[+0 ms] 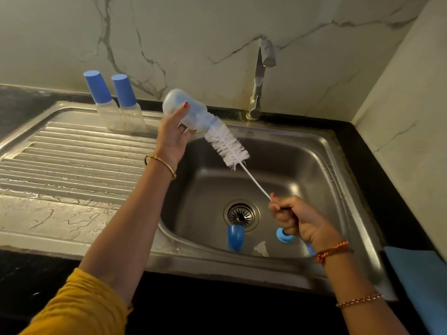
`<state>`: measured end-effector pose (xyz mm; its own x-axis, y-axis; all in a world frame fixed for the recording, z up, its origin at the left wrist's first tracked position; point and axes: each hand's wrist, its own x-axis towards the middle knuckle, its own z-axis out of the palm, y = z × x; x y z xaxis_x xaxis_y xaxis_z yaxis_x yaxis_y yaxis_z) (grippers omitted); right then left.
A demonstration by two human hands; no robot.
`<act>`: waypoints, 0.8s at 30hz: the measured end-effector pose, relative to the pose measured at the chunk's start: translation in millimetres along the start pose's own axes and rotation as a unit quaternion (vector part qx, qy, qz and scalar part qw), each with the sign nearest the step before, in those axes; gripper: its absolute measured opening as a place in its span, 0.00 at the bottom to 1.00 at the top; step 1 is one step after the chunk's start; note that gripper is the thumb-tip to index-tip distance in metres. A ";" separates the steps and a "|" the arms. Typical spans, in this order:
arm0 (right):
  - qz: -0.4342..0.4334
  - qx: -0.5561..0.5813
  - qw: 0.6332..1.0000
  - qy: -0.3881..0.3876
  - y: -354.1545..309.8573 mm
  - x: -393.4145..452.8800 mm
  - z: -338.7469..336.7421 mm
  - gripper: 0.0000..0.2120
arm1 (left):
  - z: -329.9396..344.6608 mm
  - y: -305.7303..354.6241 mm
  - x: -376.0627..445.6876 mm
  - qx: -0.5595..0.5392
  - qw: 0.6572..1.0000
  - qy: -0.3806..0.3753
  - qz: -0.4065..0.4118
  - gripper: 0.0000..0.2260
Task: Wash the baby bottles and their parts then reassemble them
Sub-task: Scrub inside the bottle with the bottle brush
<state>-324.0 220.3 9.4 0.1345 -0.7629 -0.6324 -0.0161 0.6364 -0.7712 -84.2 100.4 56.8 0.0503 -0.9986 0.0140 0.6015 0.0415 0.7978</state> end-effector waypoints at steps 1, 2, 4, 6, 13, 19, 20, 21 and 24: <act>0.014 0.012 1.000 -0.021 2.0 1.1 -6.4 0.21 | -0.7 2.2 2.0 0.024 1.000 0.010 0.009 0.28; 0.019 0.010 1.000 -0.022 3.3 1.4 -12.9 0.21 | -1.9 5.2 4.4 0.040 0.999 0.029 0.021 0.25; 0.008 -0.025 1.000 0.004 2.7 -1.4 -22.1 0.21 | -2.1 9.9 7.8 0.063 0.993 0.087 0.046 0.21; -0.015 -0.068 0.997 0.033 0.0 -6.3 -27.2 0.20 | 0.7 7.7 8.1 0.066 0.986 0.142 0.058 0.21; -0.058 -0.103 0.991 0.067 2.0 -20.3 -35.2 0.19 | 9.1 -2.0 12.7 -0.024 0.979 0.198 0.030 0.20; -0.054 -0.073 0.991 0.101 8.5 -25.0 -44.8 0.19 | -5.3 -2.6 21.6 -0.084 0.948 0.306 -0.017 0.32; -0.058 -0.057 0.990 0.113 11.6 -26.0 -47.2 0.18 | -13.9 1.8 24.9 -0.082 0.948 0.308 -0.011 0.33; -0.071 -0.051 0.988 0.127 14.3 -25.6 -47.6 0.17 | -21.3 4.2 26.5 -0.070 0.954 0.291 -0.003 0.33; -0.128 -0.071 0.978 0.149 15.2 -17.4 -27.6 0.14 | -19.7 -8.5 17.8 -0.002 0.980 0.197 -0.024 0.35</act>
<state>-353.9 240.2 6.7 -0.1422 -0.9078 -0.3946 -0.1592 0.4145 -0.8960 -72.7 82.9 38.4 0.3248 -0.9098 -0.2584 0.6144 -0.0048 0.7890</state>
